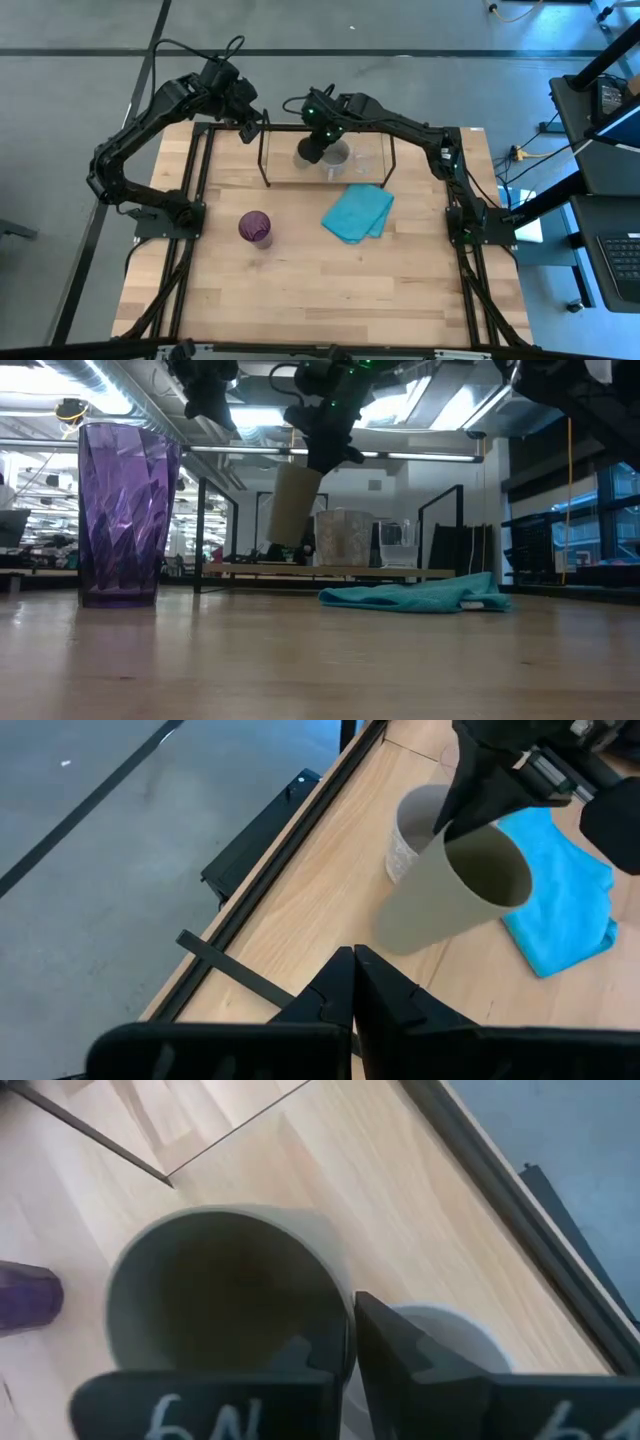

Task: Stack small to large cups/mugs on shelf
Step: Put the gray cup on the shelf

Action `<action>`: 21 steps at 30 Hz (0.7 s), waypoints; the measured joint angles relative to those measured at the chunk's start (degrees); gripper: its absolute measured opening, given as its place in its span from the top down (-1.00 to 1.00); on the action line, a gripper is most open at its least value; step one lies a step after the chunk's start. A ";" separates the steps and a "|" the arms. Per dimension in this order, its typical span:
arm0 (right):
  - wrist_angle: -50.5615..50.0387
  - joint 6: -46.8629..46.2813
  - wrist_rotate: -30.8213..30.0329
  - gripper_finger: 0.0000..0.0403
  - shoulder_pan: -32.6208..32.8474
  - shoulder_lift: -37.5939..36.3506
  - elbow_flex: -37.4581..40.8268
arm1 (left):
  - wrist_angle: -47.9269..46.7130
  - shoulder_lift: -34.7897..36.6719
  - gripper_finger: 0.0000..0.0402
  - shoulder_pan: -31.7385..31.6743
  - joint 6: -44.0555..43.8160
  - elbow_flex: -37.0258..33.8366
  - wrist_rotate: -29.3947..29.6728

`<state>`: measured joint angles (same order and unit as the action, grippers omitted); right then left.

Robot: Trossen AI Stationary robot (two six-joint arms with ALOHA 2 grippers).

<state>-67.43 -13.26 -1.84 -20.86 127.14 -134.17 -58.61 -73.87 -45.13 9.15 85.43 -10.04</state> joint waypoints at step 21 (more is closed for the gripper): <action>2.03 -0.21 -2.92 0.89 -0.27 0.08 0.03 | -2.40 -11.53 1.00 3.58 10.27 0.98 -5.27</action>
<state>-65.41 -13.47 -4.76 -21.14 127.22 -134.14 -61.01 -85.40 -41.55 19.42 86.41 -15.32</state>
